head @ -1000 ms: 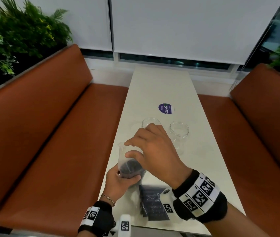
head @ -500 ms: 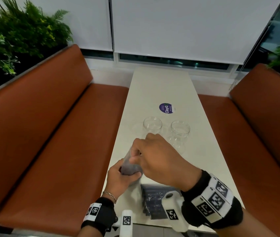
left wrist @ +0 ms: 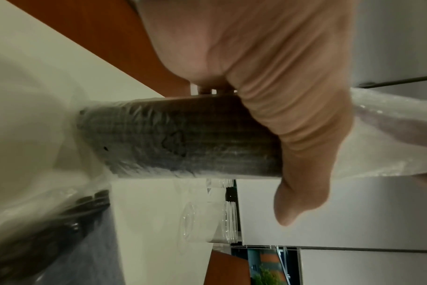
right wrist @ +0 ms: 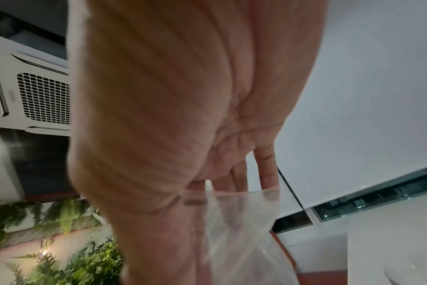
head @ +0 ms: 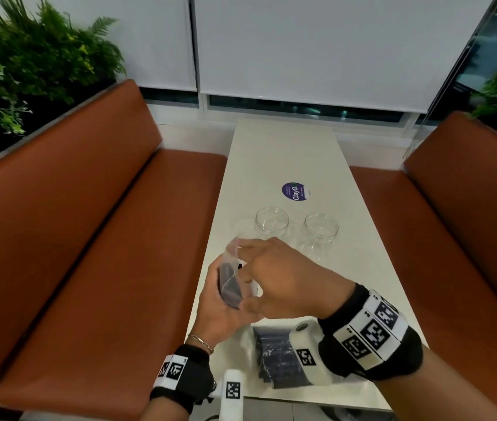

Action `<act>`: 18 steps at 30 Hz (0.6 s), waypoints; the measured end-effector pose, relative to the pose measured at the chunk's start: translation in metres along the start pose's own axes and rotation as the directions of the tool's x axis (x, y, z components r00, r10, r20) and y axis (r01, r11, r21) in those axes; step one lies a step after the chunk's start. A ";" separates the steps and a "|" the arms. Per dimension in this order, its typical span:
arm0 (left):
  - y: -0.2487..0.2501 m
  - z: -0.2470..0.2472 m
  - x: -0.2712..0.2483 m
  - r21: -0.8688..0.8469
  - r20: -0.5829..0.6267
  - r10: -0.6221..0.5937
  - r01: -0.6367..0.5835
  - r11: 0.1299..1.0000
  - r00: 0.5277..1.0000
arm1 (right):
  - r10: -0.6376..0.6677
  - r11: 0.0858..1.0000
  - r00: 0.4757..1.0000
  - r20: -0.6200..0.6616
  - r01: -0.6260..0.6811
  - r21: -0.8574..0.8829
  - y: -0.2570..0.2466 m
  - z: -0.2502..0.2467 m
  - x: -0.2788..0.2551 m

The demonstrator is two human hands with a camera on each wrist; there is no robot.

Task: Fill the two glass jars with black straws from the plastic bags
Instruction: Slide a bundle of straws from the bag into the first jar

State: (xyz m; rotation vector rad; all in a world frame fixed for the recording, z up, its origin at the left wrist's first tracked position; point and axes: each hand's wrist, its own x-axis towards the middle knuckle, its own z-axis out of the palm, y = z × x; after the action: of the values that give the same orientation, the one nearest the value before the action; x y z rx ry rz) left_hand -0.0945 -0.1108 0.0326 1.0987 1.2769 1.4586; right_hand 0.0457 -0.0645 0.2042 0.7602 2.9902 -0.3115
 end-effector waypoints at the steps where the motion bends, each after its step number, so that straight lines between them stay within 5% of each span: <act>1: 0.004 0.001 0.001 0.004 0.025 0.023 -0.023 1.000 0.999 | -0.003 1.000 1.000 -0.001 0.003 0.003 0.001 0.001 0.001; 7: 0.003 0.000 0.008 0.091 -0.010 0.040 -0.039 0.995 0.999 | -0.022 1.000 0.990 -0.137 0.019 -0.021 0.005 -0.004 0.003; 11: -0.001 0.003 0.010 0.091 -0.088 0.000 0.008 0.996 0.996 | 0.115 0.974 0.940 -0.323 -0.043 0.221 0.019 0.000 -0.016; 14: -0.010 0.004 0.012 0.094 -0.121 0.017 -0.005 0.996 0.993 | 0.297 0.810 0.944 -0.147 -0.168 0.562 0.037 0.023 -0.029; 18: -0.031 0.004 0.009 0.031 -0.097 -0.061 0.064 0.997 0.993 | 0.345 0.533 0.937 0.062 -0.250 0.808 0.049 0.085 -0.018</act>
State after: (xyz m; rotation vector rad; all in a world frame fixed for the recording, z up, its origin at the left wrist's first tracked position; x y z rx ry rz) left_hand -0.0902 -0.0983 0.0024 1.0117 1.3961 1.4625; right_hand 0.0839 -0.0476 0.1137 1.3444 2.5897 -1.7366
